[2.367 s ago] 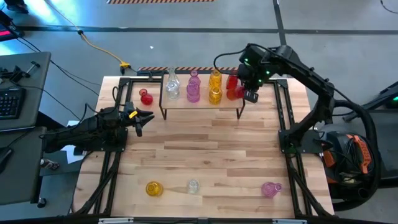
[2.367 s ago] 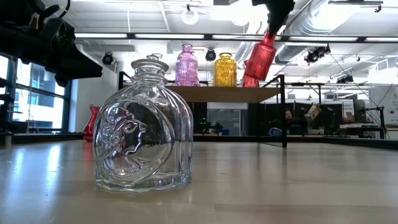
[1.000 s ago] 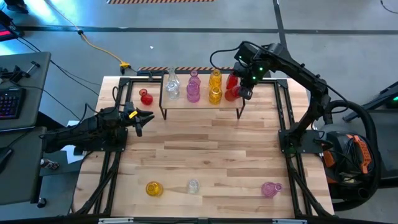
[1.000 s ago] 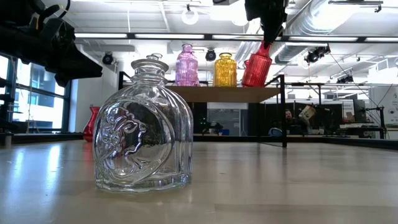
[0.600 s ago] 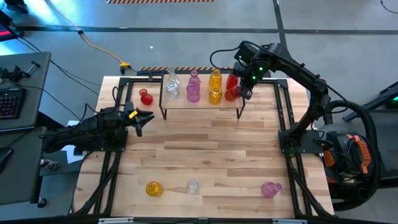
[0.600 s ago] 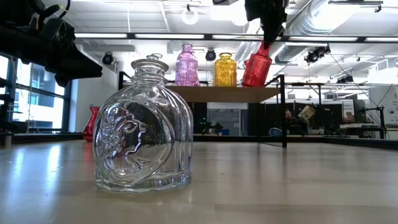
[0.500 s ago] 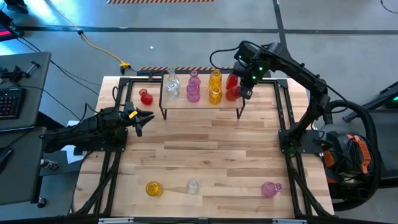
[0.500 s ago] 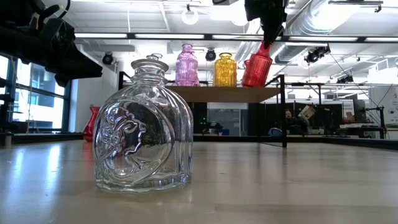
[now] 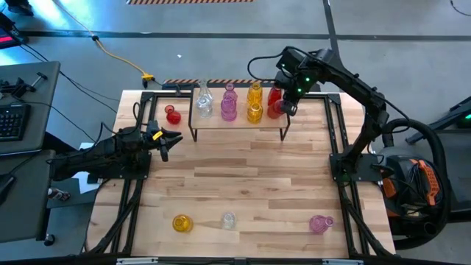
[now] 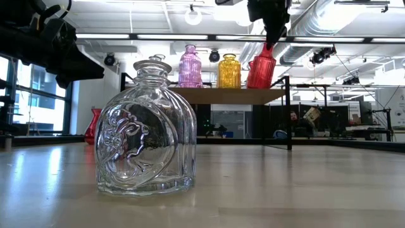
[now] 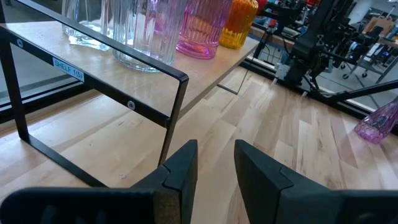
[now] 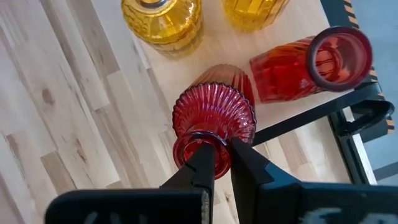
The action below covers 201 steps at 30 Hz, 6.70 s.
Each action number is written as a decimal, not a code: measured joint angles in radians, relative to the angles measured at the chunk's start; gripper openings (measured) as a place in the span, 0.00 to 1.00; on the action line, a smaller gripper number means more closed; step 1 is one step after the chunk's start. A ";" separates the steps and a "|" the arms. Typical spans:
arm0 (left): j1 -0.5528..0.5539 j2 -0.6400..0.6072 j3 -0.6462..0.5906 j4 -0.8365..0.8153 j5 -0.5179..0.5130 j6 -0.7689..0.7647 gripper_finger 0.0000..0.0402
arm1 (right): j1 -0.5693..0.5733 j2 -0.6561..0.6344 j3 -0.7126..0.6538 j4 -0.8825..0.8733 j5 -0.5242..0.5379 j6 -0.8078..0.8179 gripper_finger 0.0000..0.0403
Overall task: Sort vases onto shelf
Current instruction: Put the bottom red vase on the shelf aligned with the other red vase, then put the purple vase on the shelf aligned with the other purple vase
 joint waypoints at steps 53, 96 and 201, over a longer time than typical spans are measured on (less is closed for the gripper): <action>0.000 0.000 0.000 0.000 0.000 0.000 0.24 | 0.000 0.024 0.001 0.083 0.029 0.003 0.18; 0.000 0.000 0.000 0.000 0.000 0.000 0.24 | 0.153 -0.065 0.133 0.003 0.072 0.074 0.24; 0.000 0.000 0.000 0.000 0.000 0.000 0.24 | 1.622 -0.460 -0.779 0.361 0.156 2.328 0.24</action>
